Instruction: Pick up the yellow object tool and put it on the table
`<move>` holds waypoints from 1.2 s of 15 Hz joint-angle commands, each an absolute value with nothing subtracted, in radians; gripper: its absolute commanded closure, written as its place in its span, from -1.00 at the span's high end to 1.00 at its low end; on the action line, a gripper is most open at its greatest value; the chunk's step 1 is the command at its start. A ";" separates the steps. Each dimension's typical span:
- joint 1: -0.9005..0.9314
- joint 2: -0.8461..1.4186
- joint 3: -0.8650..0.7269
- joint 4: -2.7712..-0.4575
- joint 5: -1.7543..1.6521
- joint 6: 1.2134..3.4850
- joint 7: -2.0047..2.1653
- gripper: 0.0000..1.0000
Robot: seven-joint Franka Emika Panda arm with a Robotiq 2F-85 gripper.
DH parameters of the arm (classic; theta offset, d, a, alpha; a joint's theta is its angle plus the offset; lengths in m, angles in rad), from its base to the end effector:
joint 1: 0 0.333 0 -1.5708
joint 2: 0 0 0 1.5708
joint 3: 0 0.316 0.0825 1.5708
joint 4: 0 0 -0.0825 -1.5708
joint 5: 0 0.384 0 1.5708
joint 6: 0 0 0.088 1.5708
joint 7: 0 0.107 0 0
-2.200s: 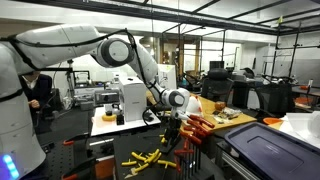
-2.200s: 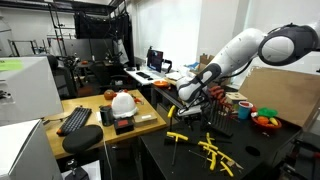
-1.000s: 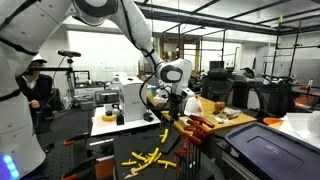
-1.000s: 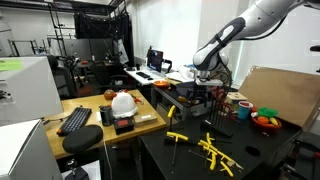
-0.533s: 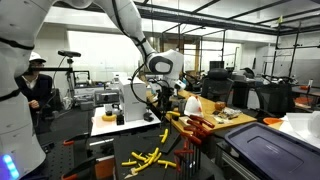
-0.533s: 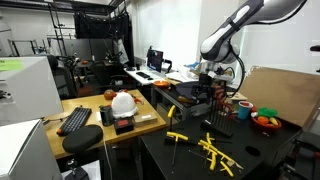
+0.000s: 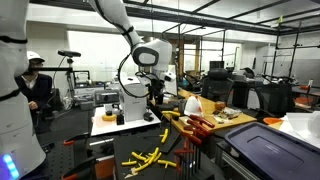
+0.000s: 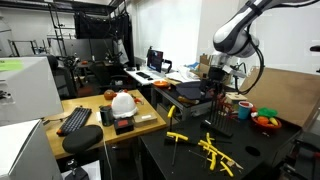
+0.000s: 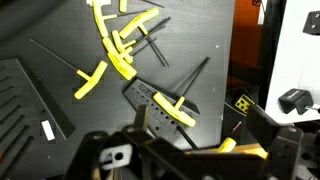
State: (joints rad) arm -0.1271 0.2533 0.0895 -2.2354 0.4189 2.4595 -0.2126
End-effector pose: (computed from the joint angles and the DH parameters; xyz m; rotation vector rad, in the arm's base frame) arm 0.5423 -0.0205 0.2543 -2.8505 0.2268 -0.0061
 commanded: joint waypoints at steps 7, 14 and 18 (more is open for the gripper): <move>-0.089 0.042 0.092 -2.442 0.627 2.652 -0.365 1.00; -0.078 0.002 0.091 -2.469 0.757 2.706 -0.456 1.00; -0.081 0.008 0.085 -2.462 0.748 2.677 -0.437 1.00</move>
State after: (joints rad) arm -0.0792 0.0375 0.0859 -2.4351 0.7290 2.6806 -0.4285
